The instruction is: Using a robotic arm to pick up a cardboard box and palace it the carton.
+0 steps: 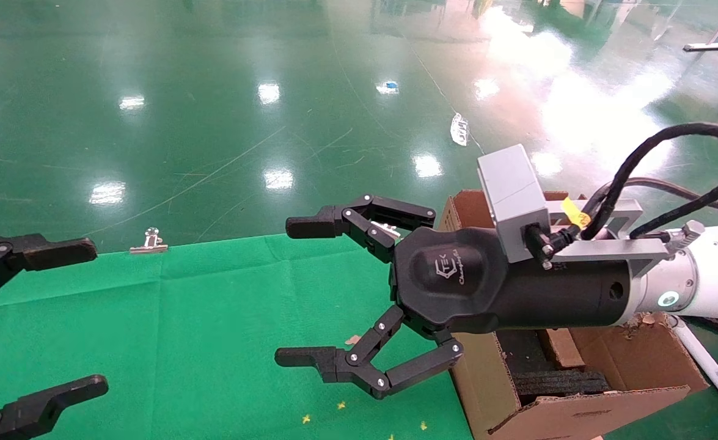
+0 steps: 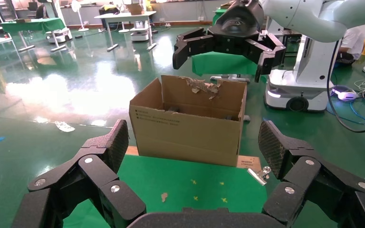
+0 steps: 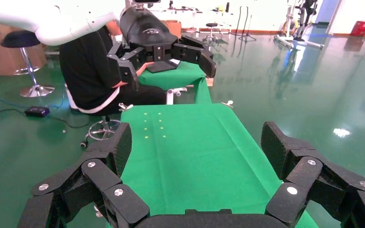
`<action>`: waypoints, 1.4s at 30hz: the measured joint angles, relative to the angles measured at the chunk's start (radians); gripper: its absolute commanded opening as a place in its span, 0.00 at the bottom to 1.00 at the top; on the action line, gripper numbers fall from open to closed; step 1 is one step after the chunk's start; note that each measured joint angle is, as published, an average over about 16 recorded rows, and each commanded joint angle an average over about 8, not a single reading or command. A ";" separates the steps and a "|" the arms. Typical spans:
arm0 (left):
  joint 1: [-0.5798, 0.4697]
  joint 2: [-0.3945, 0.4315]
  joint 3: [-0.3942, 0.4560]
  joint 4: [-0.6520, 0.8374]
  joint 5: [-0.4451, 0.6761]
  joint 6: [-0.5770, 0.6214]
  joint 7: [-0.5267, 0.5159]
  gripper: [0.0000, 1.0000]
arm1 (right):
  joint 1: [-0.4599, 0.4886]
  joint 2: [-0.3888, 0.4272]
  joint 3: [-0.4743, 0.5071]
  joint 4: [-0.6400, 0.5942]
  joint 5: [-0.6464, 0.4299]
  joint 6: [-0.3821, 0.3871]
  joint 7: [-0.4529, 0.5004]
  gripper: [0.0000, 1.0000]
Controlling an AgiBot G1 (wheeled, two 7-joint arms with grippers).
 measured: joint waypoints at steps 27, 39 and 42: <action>0.000 0.000 0.000 0.000 0.000 0.000 0.000 1.00 | 0.011 -0.001 -0.016 -0.009 -0.004 0.001 0.002 1.00; 0.000 0.000 0.000 0.000 0.000 0.000 0.000 1.00 | 0.012 -0.002 -0.017 -0.010 -0.004 0.001 0.002 1.00; 0.000 0.000 0.000 0.000 0.000 0.000 0.000 1.00 | 0.012 -0.002 -0.017 -0.010 -0.004 0.001 0.002 1.00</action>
